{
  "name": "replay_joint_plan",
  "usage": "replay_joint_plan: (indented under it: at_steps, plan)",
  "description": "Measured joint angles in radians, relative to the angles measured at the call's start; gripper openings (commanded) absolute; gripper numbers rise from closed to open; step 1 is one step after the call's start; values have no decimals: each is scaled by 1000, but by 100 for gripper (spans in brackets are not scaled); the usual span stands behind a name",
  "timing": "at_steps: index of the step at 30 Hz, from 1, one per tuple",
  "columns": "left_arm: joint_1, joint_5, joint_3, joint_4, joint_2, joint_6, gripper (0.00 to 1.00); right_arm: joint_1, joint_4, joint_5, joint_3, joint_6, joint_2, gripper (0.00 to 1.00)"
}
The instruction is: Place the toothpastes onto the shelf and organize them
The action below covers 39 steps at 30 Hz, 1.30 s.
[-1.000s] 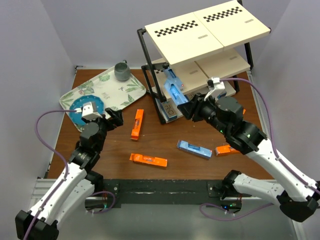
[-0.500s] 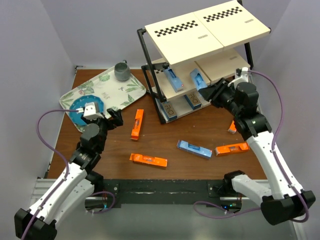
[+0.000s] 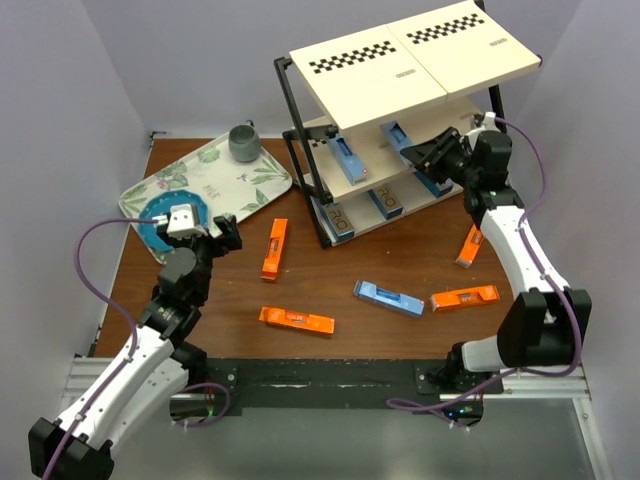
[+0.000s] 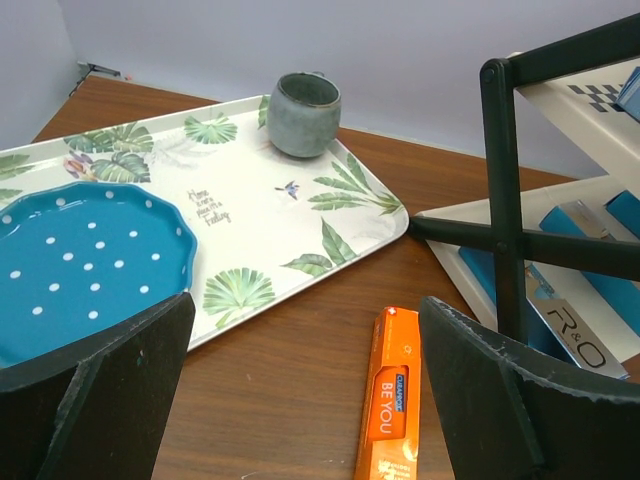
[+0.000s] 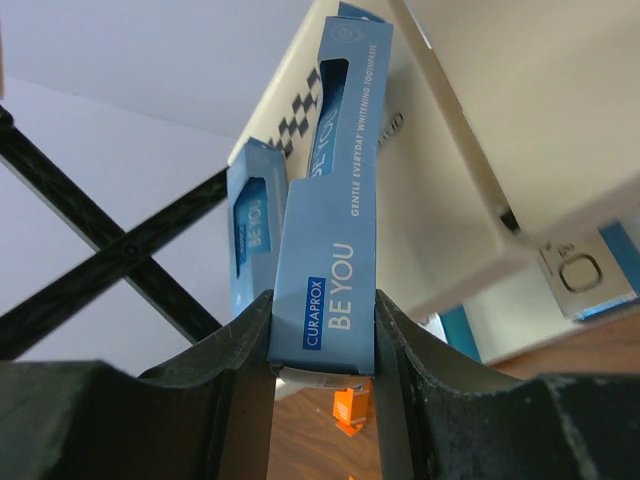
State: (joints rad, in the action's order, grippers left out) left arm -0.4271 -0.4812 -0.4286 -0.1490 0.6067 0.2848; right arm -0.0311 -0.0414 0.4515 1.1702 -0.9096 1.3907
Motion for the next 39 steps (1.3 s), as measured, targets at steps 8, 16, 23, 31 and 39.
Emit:
replay_joint_plan:
  at_steps: [8, 16, 23, 31, 39]
  plan:
    - [0, -3, 0, -16, 8, -17, 100, 18, 77, 69, 67, -45, 124, 26]
    - [0, -3, 0, -21, 11, -19, 100, 63, 83, 98, 68, -70, 150, 52]
    - [0, -3, 0, -23, 14, -20, 99, 107, 51, 108, 62, -46, 143, 73]
    - [0, -3, 0, -23, 18, -20, 99, 115, -91, 80, 104, 124, 103, 82]
    - [0, -2, 0, -23, 22, -19, 99, 126, -195, -55, 81, 422, -15, 85]
